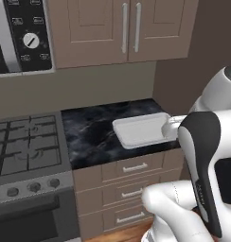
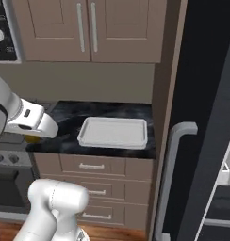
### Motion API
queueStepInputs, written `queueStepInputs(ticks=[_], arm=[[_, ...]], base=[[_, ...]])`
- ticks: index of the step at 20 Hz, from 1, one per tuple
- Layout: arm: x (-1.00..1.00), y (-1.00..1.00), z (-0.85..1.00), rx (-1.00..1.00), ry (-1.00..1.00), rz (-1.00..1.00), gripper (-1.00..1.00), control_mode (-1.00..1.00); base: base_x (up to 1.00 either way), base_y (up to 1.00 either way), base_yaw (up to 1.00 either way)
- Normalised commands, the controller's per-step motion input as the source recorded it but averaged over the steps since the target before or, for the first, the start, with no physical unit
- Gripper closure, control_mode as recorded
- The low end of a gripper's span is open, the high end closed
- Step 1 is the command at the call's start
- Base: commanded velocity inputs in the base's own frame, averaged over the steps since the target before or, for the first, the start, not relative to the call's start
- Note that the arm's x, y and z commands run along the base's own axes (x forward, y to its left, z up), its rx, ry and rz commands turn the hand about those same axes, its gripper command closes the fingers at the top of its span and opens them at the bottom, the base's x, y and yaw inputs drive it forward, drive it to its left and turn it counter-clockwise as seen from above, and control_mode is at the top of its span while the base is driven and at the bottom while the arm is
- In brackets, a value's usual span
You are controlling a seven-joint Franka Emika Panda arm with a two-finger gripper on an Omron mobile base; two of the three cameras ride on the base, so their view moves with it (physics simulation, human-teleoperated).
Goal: Pick up both kiwis from the fridge and place them inside the tupperware on the counter.
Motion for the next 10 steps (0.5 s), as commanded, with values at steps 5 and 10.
queueStepInputs(ticks=[5,10], arm=[[0.0,0.0,0.0,0.0,0.0,0.0,1.0,1.0],[0.18,0.0,-0.23,0.0,0.21,-0.19,1.0,-1.0]], base=[[0.66,0.05,-0.35],[0.16,0.0,-0.17]])
